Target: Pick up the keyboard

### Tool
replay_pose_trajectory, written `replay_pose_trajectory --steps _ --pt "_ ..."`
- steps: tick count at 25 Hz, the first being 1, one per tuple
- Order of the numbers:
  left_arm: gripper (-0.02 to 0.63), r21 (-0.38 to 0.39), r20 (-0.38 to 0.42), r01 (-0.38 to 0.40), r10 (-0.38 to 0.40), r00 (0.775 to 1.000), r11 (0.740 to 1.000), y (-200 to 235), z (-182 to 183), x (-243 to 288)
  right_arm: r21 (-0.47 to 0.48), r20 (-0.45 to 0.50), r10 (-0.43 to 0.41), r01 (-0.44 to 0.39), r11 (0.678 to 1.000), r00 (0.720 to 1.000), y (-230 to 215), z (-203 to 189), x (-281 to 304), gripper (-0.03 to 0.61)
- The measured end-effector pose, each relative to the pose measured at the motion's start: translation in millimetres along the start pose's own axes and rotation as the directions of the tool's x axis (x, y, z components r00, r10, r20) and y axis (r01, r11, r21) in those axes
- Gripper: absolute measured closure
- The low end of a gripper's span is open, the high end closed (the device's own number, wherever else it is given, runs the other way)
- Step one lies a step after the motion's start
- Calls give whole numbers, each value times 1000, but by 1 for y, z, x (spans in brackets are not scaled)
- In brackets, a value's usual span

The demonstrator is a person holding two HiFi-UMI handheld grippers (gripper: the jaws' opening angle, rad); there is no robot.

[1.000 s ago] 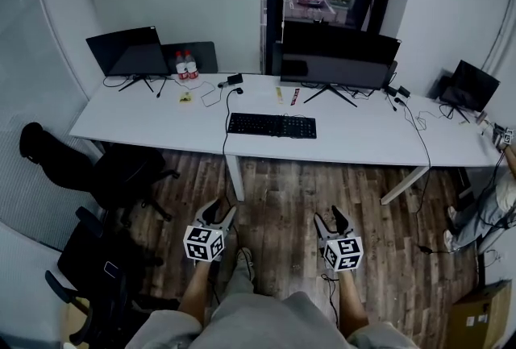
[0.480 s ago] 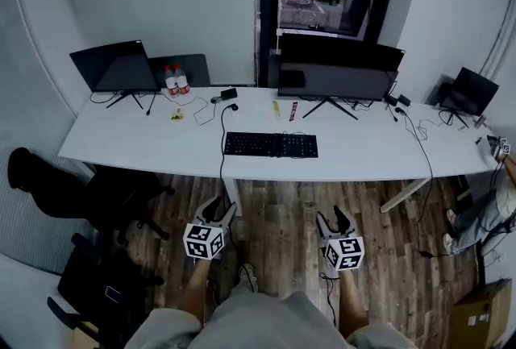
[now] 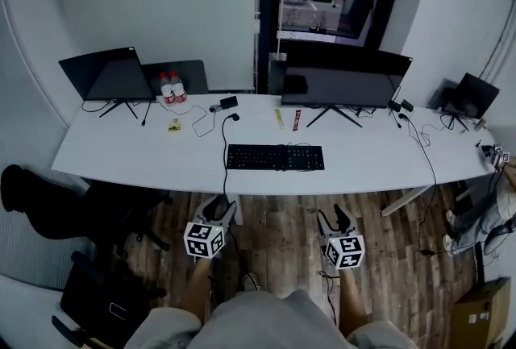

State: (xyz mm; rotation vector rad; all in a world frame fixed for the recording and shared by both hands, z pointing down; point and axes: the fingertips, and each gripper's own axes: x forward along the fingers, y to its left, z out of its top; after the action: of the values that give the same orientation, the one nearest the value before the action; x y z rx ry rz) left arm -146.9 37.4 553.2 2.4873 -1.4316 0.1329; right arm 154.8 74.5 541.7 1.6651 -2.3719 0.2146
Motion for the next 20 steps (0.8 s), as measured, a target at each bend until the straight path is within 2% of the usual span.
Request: replay_pose_trajectory --steps 8,20 --pt "417 4 2 35 -35 999 999 36 14 30 2 -3 -37 37 999 999 7 11 34 368" --pt "420 14 -30 75 -75 997 997 54 11 54 18 -20 -83 84 996 996 4 6 49 371"
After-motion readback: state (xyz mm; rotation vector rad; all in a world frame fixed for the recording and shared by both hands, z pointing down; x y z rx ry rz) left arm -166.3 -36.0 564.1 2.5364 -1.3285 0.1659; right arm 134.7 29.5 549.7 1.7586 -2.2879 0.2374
